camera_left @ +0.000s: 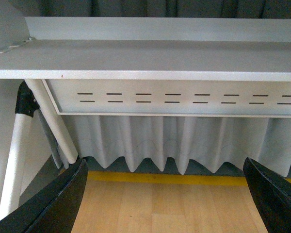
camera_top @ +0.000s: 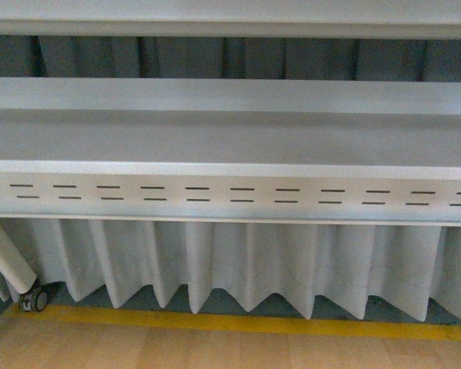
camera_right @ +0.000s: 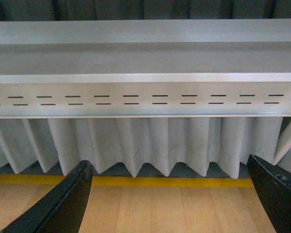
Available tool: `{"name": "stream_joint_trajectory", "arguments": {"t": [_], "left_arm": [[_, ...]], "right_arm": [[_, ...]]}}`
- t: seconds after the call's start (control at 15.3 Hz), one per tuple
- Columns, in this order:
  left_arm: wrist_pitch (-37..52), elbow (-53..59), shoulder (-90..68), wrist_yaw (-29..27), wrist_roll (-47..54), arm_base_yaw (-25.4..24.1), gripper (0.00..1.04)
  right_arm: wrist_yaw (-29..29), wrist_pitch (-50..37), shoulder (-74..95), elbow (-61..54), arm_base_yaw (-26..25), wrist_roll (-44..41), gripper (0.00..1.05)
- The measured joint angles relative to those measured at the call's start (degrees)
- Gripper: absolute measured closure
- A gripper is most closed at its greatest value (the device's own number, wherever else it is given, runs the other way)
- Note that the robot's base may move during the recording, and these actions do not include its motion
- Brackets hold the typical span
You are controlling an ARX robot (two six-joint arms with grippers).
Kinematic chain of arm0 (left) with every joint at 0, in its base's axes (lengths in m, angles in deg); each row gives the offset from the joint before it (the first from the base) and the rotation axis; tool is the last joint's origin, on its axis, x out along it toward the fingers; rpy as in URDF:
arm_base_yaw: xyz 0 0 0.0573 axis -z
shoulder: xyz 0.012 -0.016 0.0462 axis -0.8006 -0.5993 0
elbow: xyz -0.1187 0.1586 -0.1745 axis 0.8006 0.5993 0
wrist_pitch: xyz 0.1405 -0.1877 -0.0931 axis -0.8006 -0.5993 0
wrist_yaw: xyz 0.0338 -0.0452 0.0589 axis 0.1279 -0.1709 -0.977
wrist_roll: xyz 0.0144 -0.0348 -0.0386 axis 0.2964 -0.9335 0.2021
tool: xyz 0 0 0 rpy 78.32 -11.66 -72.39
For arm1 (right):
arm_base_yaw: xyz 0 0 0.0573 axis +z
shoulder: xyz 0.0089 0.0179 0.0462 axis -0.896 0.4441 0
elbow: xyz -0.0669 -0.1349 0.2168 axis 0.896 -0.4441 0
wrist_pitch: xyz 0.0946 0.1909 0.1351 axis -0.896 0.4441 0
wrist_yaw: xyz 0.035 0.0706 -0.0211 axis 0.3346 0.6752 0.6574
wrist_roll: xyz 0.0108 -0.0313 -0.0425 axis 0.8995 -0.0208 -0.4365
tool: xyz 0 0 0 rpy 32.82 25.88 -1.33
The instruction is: Wind up and store yellow beetle toy
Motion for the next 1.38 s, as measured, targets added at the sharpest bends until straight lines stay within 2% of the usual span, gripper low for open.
{"name": "stream_joint_trajectory", "arguments": {"t": [1.38], "left_arm": [[0.0, 0.0, 0.0, 0.0, 0.0, 0.0, 0.07]], "right_arm": [[0.0, 0.0, 0.0, 0.0, 0.0, 0.0, 0.07]]}}
